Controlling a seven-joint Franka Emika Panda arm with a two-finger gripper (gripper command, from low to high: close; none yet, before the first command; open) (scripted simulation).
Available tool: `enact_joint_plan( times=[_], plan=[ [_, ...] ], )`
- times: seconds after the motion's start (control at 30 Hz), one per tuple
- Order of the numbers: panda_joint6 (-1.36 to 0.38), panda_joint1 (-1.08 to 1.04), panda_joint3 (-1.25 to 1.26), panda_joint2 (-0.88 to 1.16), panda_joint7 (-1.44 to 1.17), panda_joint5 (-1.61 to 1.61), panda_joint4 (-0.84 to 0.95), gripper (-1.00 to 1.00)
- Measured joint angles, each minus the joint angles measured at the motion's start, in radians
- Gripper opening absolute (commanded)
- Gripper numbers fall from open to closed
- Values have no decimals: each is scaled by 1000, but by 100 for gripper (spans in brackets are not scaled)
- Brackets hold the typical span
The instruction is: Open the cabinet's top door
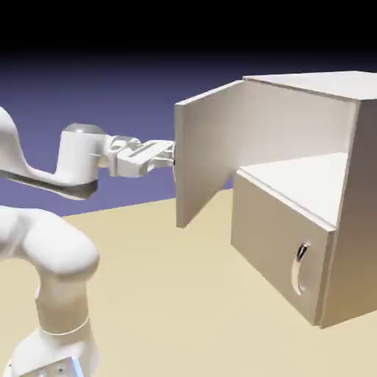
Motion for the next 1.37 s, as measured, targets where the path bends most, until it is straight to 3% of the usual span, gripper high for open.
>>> enact_joint_plan(
  times=[0.27, 0.67, 1.03, 1.37],
  plan=[
    [-305, -127, 290, 211, 54, 232, 248, -100],
    [-640, -513, 725, 439, 146, 376, 610, -100],
    [-791, -912, 1091, 430, 147, 460, 857, -100],
    [-920, -1254, 1280, 179, -2, 588, 1190, -100]
  ],
)
